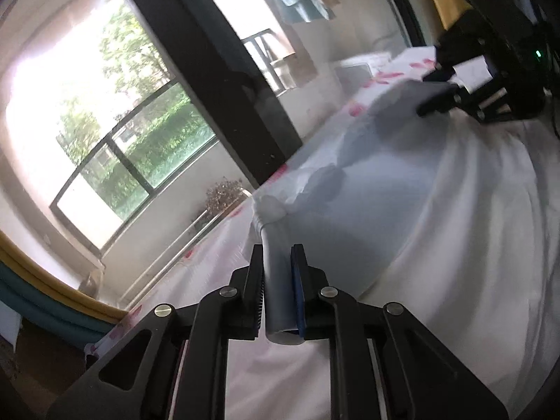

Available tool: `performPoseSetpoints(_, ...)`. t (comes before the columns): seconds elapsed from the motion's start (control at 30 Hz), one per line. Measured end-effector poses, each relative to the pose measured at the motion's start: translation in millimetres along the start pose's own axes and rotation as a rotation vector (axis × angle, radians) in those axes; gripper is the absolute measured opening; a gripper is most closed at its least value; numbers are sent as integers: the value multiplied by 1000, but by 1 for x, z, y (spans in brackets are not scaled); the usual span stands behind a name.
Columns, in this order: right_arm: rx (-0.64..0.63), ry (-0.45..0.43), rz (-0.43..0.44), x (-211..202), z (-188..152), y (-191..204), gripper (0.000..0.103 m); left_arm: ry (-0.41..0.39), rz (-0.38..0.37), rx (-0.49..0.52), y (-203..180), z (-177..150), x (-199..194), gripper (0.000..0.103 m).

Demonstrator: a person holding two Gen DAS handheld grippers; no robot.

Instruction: Fold large clothes

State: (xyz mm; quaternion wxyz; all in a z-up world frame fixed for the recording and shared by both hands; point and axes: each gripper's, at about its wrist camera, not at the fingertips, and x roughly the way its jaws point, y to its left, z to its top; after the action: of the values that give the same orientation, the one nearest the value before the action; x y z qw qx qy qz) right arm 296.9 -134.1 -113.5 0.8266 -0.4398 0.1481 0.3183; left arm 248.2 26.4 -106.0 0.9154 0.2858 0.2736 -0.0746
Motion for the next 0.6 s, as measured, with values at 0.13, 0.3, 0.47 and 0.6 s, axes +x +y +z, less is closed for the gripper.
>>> performPoseSetpoints(0.13, 21, -27, -9, -21, -7, 3, 19, -5, -20, -40, 4, -6, -20, 17)
performPoseSetpoints(0.3, 19, -7, -14, -39, -12, 10, 23, -21, -29, -80, 1, -15, -41, 17)
performPoseSetpoints(0.47, 67, -7, 31, -47, -15, 7, 23, -25, -48, -96, -6, -21, -61, 17)
performPoseSetpoints(0.6, 113, 14, 82, -61, -21, 8, 23, -30, -71, -113, -11, -30, -80, 17)
